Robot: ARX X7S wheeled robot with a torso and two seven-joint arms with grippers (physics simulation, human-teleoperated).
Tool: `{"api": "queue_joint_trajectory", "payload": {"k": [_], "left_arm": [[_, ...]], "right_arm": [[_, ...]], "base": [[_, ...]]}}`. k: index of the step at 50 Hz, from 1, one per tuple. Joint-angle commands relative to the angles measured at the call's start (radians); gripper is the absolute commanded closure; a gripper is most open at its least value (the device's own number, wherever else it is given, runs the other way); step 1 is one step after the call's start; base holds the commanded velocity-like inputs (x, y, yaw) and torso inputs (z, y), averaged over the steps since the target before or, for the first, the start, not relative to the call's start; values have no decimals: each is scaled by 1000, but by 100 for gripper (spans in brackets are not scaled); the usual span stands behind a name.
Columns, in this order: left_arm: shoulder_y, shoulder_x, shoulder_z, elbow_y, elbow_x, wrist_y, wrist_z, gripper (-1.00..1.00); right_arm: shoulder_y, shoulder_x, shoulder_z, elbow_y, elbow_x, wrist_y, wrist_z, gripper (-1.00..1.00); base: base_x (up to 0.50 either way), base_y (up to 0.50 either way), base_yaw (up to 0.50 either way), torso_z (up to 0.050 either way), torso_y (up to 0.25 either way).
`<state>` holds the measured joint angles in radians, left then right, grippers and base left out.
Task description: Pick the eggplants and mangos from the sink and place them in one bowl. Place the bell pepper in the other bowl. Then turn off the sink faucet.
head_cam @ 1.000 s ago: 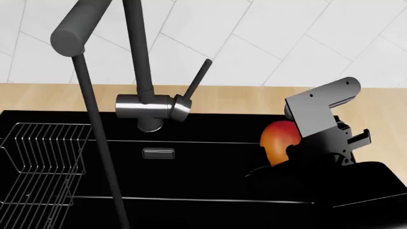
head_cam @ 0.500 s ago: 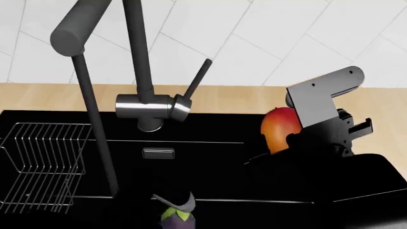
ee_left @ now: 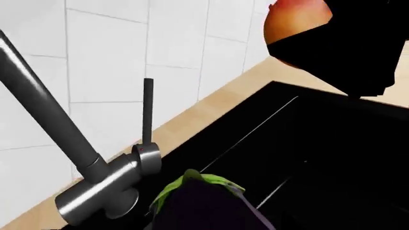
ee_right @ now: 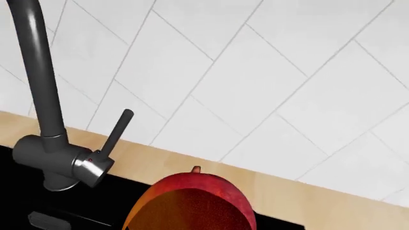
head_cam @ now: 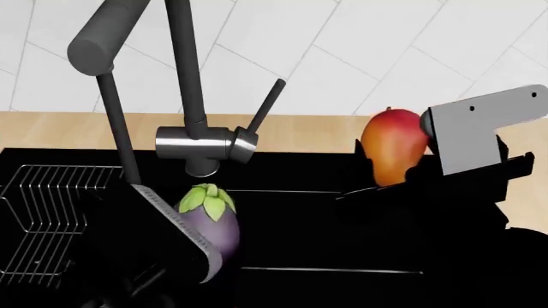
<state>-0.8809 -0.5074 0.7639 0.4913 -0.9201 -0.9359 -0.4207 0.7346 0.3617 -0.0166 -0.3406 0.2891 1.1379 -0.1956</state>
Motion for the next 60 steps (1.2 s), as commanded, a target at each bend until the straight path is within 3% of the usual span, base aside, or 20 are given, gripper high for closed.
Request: {"api": "queue_joint_trajectory", "payload": {"k": [1,26,60], "left_arm": [[-12,-87,-51,148,8,56,-19,100],[-45,-87,-120,127,-61,54,-45,100],[-50,-72,-167,127,-115,68,-90,100]], "right_arm": [[-48,-12,73,-149,18,44,5,100],[-62,-6,89,-250,26,129,50,100],[-91,6,106,-289,40,109,57,100]], "base": [[0,0,0,0,0],[-307,-27,0,0,0],[-63,-436,0,0,0]]}}
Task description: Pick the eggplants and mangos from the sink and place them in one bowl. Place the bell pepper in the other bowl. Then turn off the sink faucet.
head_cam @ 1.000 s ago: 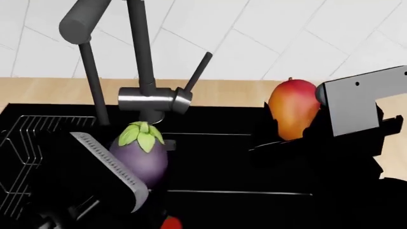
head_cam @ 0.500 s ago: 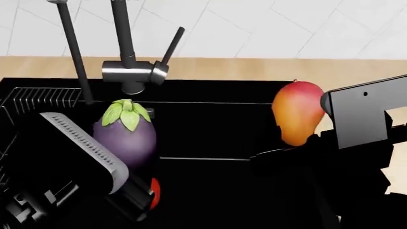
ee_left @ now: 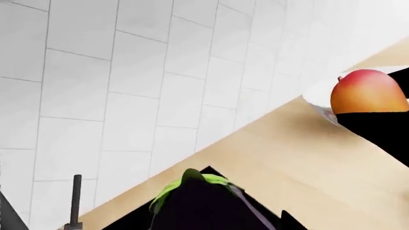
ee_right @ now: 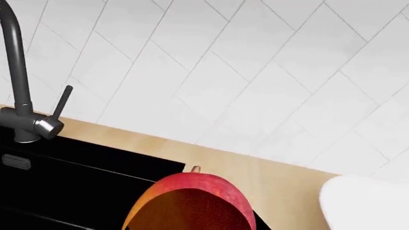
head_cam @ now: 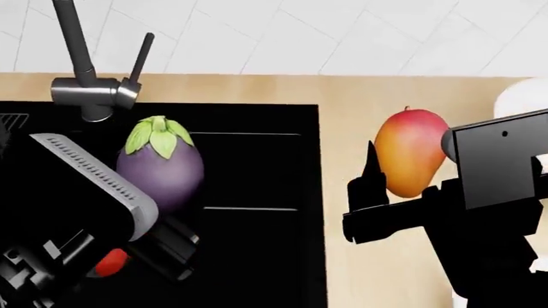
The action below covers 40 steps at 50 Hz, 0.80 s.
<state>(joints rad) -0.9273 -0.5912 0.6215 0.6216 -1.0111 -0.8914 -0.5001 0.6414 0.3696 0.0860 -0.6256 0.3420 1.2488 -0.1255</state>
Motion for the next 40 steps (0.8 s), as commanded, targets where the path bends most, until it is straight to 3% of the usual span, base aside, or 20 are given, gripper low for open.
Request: {"api": "queue_joint_trajectory", "payload": {"k": [1,40], "left_arm": [[-3,17,-22,-5,-20,24,-13,100],[-80,32,-50,-63,-20,36,-8,100]], "right_arm": [[1,-1,3,-4,-12,-3,-14,100],[3,21,41,-3,-9,-17,4,100]], "base": [[-62,-371,0,0,0],[-58,-418,0,0,1]]}}
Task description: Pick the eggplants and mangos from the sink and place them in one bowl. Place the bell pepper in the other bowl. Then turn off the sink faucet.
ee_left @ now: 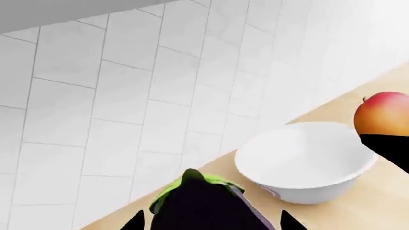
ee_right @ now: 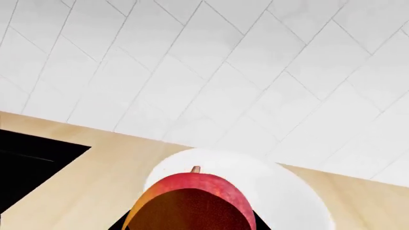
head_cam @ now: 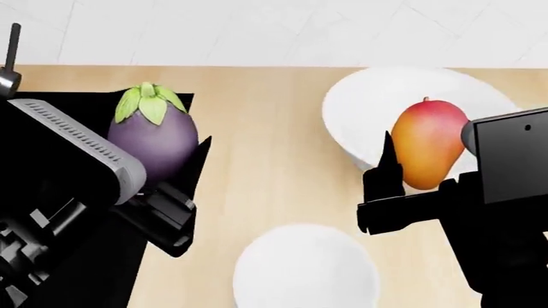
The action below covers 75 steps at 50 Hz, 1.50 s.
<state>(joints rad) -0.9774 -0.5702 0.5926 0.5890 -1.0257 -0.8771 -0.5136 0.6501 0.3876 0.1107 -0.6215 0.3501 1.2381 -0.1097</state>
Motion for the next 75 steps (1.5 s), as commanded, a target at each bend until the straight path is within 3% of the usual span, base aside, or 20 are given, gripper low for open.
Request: {"api": "queue_joint_trajectory", "payload": {"k": [1,24,56,63,75], "left_arm": [[-32,12,-24,-47,-3,27,13,100],[-83,21,-37,-227,43,63,73,100],[-91,6,-53,-204,29,66,59,100],[-85,-1,-57,-198,26,68,55,100],[-82,3,-50,-206,33,74,60,100]], "right_arm": [[-5,3,18,-6,-17,-7,-11,100],[26,27,-29,86,-56,-110,-3,100],[49,35,-90,106,-52,-86,-1,100],[110,25,-81,90,-10,-11,-20,100],[361,-11,-208,178,94,227,-104,100]], "base": [[-39,-500,0,0,10],[27,-460,0,0,0],[413,-139,0,0,2],[94,0,0,0,0],[0,0,0,1,1]]}}
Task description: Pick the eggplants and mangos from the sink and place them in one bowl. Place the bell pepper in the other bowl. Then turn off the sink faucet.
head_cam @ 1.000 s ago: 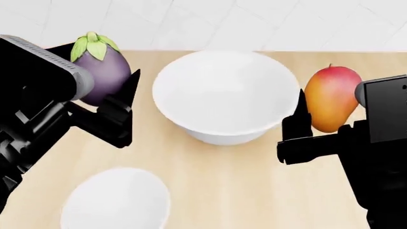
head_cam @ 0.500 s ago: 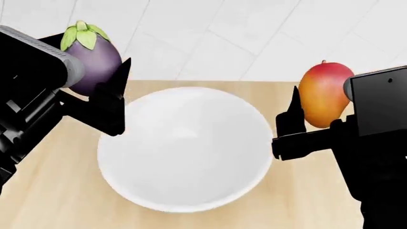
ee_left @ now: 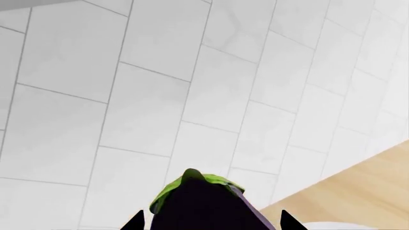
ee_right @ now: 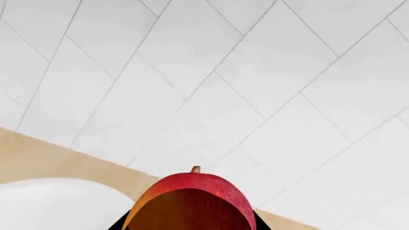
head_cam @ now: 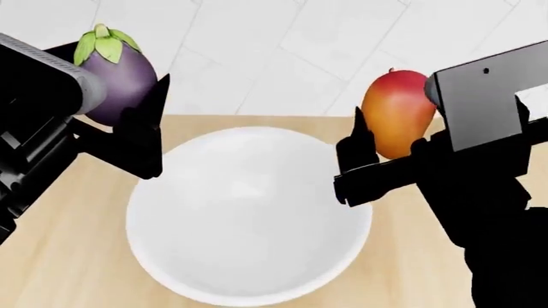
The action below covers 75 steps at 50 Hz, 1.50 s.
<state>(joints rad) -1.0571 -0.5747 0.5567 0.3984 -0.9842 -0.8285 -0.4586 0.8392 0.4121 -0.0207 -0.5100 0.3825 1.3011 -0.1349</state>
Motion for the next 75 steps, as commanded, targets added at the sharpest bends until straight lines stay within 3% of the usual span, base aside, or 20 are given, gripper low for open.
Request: {"api": "queue_joint_trajectory", "payload": {"k": [1,14,18,19,21,36,53,54,66,75], "left_arm": [[-2,9,-13,-15,-8,26,4,100],[5,12,-10,-23,1,40,5,100],[13,5,-17,-24,0,50,10,100],[32,-3,-25,-38,8,73,24,100],[38,-6,-26,-38,8,78,28,100],[43,3,-16,-53,22,94,38,100],[46,-5,-17,-50,18,93,33,100],[43,-5,-19,-50,16,91,32,100],[29,0,-22,-48,5,82,23,100],[7,22,5,-79,-1,63,51,100]], "right_arm": [[194,-43,-96,82,81,193,-97,100],[333,-80,-340,333,114,183,-198,100],[336,-98,-391,441,86,111,-206,100],[377,-161,-498,591,60,20,-274,100],[384,-167,-520,645,58,15,-286,100],[364,-161,-520,635,69,27,-275,100],[328,-197,-535,763,53,-60,-275,100],[330,-198,-534,765,53,-60,-273,-100],[354,-202,-494,719,68,-33,-243,-100],[415,-182,-313,619,67,-65,-140,-100]], "base": [[0,0,0,0,0],[0,0,0,0,1],[0,0,0,0,0],[0,0,0,0,0],[0,0,0,0,0],[0,0,0,1,1],[0,0,0,0,1],[0,0,0,0,0],[0,0,0,0,1],[0,0,0,1,1]]}}
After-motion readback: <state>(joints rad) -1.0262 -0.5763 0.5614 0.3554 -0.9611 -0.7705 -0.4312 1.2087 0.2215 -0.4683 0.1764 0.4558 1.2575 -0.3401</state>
